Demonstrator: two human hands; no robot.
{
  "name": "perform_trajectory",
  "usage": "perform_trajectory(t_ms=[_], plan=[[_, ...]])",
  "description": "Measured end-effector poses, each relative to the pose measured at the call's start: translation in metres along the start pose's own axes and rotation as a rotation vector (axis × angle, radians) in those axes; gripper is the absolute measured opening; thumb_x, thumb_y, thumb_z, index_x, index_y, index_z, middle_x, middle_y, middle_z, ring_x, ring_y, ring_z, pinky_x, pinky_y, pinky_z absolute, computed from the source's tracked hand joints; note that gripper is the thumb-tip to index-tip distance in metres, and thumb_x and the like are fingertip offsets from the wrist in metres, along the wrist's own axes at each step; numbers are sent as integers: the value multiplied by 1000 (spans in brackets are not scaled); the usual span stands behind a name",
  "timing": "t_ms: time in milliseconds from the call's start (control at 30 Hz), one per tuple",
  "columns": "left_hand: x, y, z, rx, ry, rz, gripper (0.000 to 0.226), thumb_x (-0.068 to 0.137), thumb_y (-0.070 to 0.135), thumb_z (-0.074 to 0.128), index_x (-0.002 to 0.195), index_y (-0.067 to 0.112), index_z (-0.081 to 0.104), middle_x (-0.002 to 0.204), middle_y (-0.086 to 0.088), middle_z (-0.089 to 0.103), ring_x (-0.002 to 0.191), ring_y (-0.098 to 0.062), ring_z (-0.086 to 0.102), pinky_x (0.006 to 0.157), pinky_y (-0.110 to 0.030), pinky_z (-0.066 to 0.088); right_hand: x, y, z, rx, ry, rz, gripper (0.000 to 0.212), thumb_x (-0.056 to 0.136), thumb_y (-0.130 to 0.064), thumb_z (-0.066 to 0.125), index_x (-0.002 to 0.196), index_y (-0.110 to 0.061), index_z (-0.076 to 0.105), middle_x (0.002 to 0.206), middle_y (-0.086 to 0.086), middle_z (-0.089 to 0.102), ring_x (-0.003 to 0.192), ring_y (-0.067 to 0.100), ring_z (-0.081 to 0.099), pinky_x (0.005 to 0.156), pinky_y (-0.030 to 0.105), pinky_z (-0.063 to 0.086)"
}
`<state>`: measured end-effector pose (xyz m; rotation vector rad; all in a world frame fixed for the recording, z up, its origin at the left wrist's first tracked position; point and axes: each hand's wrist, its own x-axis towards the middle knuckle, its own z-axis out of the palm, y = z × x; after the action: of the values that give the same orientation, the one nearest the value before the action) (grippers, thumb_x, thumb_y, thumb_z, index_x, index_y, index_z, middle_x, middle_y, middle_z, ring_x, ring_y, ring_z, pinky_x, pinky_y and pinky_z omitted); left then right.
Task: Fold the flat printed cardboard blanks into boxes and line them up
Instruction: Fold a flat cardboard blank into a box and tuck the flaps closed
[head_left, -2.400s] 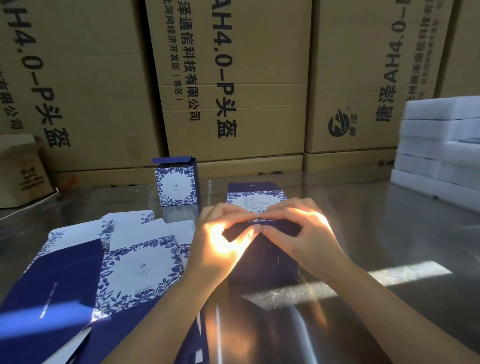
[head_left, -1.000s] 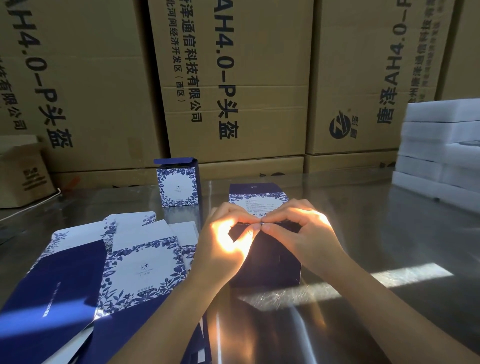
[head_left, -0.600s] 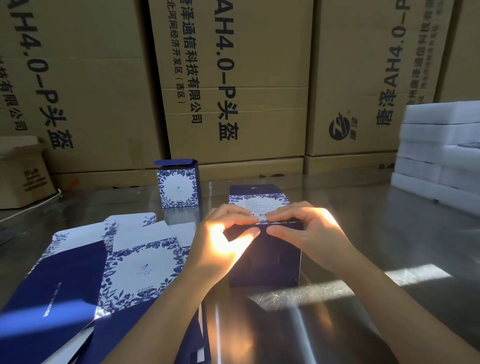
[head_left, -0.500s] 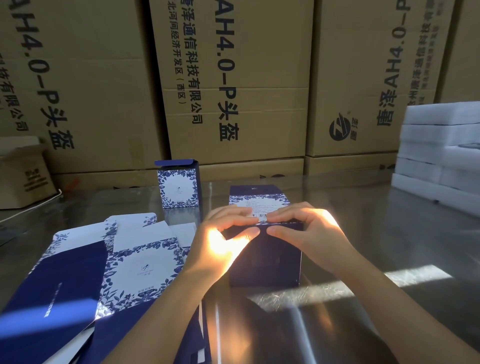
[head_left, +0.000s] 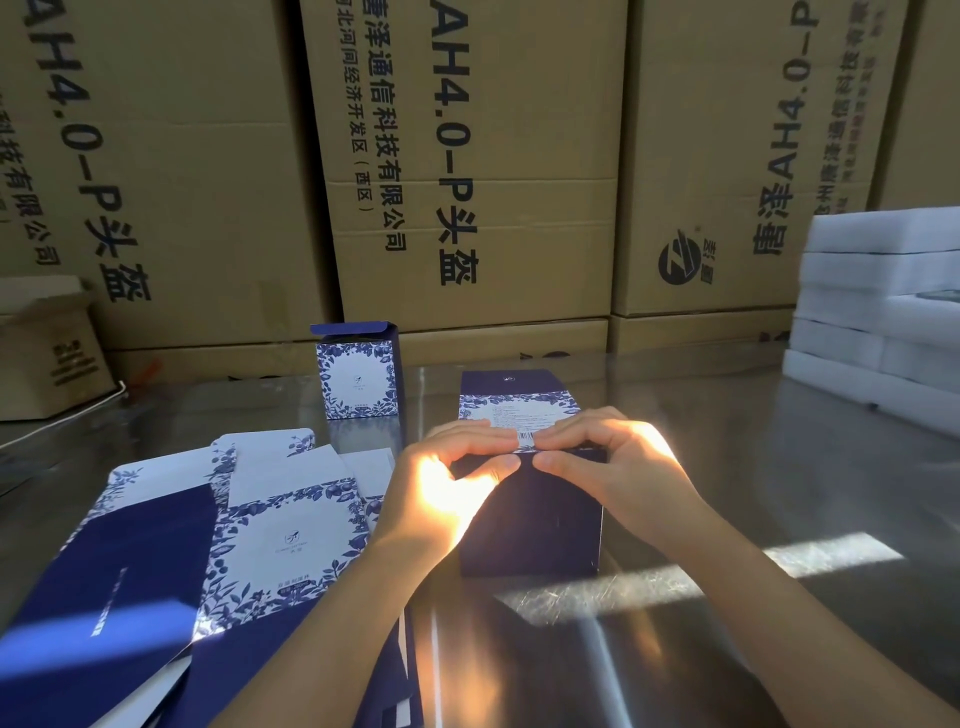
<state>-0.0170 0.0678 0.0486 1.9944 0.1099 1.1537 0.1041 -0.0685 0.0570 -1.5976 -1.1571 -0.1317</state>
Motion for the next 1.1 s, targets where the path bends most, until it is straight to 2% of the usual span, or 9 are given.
perform_trajectory(t_ms=[133,267,333,567,733,833,967,1100], plan=[[1,0,-5,-23,-62,-26,27,73,7,77,85,30,72,96,13,70,101,4,59,90,-7,38,1,-1,-8,-12,-95,9,19,74,-24,79,81,-41,72,94,-32,65,101,-9,56,85,2,37],[2,-1,-9,-16,-57,-53,30,72,7,77,85,34,71,91,25,67,100,11,57,88,-3,36,3,1,-15,21,-123,39,22,73,-23,80,84,-41,74,97,-31,67,100,-12,58,85,1,36],[3,-2,-9,-33,-48,-51,29,73,6,76,83,33,72,88,27,67,100,10,58,88,-4,38,3,1,-15,49,-106,46,22,72,-21,81,83,-39,74,96,-30,68,100,-13,58,83,-1,35],[2,-3,-2,-47,-1,3,24,74,0,74,85,21,72,87,11,70,101,-4,61,91,-9,39,4,4,-11,49,-56,38,20,73,-16,80,77,-34,76,90,-22,71,96,-10,60,82,1,37],[4,-4,-5,-48,-21,-6,27,74,2,74,81,29,71,86,21,69,99,6,60,90,-6,38,3,4,-10,49,-59,30,22,73,-19,80,77,-40,74,93,-23,71,98,-11,60,84,0,36],[6,-5,-11,-44,-76,-32,28,73,6,75,82,33,72,87,27,69,102,9,58,91,-5,37,4,7,-14,87,-121,56,22,74,-21,79,81,-41,75,98,-25,70,106,-13,56,89,1,35],[9,-10,-18,-65,-104,-73,30,72,7,76,83,34,73,91,26,69,107,8,57,97,-11,39,7,12,-21,173,-180,118,21,73,-18,79,87,-33,77,103,-21,71,115,-13,51,98,12,38],[8,-12,-17,-81,-78,-75,30,72,5,76,81,33,73,88,27,69,105,9,58,93,-8,39,9,15,-21,203,-176,126,22,75,-12,78,89,-28,77,101,-20,71,113,-14,51,90,2,38]])
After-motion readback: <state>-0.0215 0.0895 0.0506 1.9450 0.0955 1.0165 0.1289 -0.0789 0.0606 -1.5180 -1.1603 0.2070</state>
